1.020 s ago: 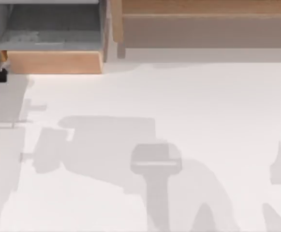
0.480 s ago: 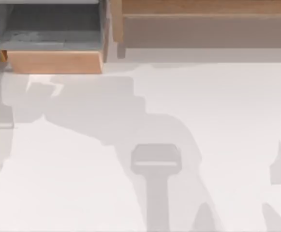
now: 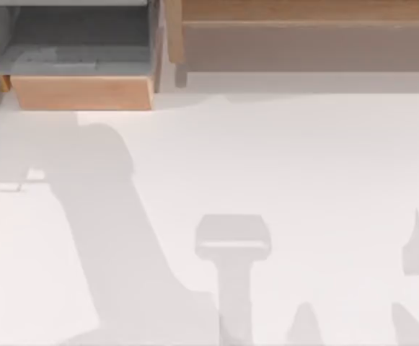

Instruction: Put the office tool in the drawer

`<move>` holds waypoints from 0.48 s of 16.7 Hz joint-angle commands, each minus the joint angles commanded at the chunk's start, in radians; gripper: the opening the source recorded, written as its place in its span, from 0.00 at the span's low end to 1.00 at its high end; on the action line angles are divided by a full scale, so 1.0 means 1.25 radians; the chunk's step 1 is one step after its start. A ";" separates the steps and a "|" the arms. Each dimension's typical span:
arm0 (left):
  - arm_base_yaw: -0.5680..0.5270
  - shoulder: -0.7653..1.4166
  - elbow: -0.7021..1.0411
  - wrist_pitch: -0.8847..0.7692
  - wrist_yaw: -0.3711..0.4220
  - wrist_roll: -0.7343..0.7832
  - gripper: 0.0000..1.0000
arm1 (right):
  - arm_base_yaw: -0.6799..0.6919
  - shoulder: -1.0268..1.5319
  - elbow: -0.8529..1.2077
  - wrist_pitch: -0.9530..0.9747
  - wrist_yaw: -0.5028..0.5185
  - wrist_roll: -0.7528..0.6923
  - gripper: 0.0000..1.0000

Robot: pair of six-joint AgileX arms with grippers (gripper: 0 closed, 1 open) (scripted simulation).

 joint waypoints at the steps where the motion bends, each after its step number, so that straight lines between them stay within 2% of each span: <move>1: 0.001 0.029 0.014 -0.015 -0.005 0.001 0.00 | 0.000 0.000 0.000 0.000 0.000 0.000 1.00; 8: -0.003 0.076 0.034 -0.051 -0.015 0.005 0.00 | 0.000 0.000 0.000 0.000 0.000 0.000 1.00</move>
